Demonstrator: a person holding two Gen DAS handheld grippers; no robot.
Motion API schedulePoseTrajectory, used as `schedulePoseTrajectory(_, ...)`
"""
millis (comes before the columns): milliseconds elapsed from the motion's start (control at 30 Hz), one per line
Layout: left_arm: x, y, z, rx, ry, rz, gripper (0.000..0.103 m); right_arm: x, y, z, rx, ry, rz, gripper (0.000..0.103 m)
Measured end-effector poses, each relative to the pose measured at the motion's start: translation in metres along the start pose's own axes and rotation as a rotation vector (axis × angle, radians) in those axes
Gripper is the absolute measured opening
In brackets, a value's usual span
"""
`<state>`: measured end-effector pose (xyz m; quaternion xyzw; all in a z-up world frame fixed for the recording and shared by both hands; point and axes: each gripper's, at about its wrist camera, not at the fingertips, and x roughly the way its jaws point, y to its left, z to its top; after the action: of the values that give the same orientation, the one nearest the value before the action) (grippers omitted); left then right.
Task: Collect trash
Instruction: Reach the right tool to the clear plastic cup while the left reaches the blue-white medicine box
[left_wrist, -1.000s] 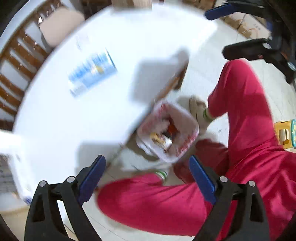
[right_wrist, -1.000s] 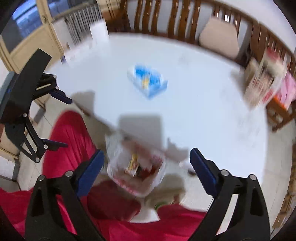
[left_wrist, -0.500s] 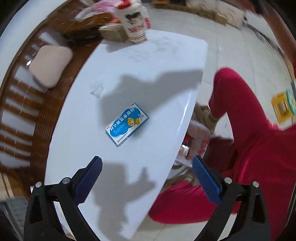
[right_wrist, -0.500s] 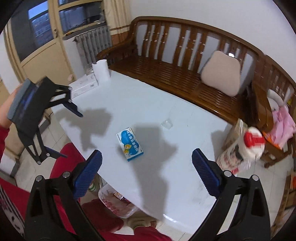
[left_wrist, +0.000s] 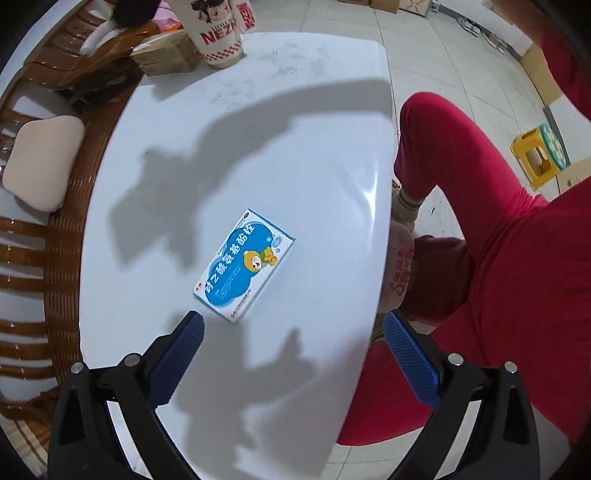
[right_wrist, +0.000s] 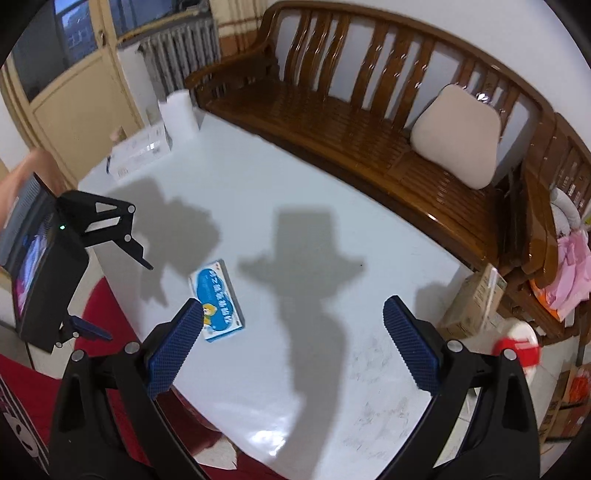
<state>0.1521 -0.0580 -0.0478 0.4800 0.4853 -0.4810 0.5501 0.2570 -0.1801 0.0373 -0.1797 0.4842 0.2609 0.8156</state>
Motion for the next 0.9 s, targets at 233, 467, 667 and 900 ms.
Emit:
schedulePoseTrajectory(233,0.037,0.015,0.009,0.039,0.059,-0.026,0.095,0.064,0.000,0.021,-0.080,0.120,0.015,0.095)
schedulePoseTrajectory(467,0.059,0.022,0.015,0.078,0.081,-0.020,0.095,0.118,0.001,0.033,-0.124,0.204,0.012,0.095)
schedulePoseTrajectory(667,0.075,0.028,0.015,0.090,0.091,-0.048,0.095,0.158,0.002,0.033,-0.150,0.268,0.026,0.095)
schedulePoseTrajectory(900,0.091,0.038,0.021,0.088,0.075,-0.042,0.095,0.199,0.006,0.037,-0.175,0.328,0.029,0.095)
